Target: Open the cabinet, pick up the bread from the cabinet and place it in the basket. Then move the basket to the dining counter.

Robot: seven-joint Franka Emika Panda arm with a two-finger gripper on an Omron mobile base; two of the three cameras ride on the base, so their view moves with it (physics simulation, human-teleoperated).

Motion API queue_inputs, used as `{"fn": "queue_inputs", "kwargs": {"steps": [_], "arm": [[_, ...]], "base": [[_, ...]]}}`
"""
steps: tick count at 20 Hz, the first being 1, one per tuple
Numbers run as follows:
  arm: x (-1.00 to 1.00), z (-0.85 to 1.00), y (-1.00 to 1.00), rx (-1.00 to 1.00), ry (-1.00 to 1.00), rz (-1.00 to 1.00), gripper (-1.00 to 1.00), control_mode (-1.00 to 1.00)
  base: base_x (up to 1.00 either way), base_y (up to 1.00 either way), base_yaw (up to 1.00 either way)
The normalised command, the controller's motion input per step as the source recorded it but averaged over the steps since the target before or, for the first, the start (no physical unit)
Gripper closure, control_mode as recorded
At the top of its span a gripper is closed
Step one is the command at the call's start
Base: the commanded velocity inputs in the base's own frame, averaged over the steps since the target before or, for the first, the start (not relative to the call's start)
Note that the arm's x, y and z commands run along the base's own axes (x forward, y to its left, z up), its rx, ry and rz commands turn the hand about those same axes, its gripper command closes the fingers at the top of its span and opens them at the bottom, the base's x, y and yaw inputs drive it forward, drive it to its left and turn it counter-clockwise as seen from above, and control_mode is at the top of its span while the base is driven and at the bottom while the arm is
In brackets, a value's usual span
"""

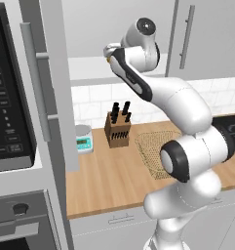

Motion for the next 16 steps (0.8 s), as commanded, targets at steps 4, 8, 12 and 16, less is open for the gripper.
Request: {"fn": "queue_inputs", "kwargs": {"steps": [4, 8, 12, 16], "arm": [[0.29, -0.15, 0.07, -0.01, 0.00, 0.00, -1.00, -1.00], [0.26, -0.01, 0.00, 0.00, 0.00, 0.00, -1.00, -1.00], [0.25, -0.07, 0.00, 0.00, 0.00, 0.00, -1.00, -1.00], [0.18, -0.07, 0.03, 0.00, 0.00, 0.00, -1.00, -1.00]], "base": [[0.00, 0.00, 0.00], [0.00, 0.00, 0.00], [0.00, 0.00, 0.00], [0.00, 0.00, 0.00]]}}
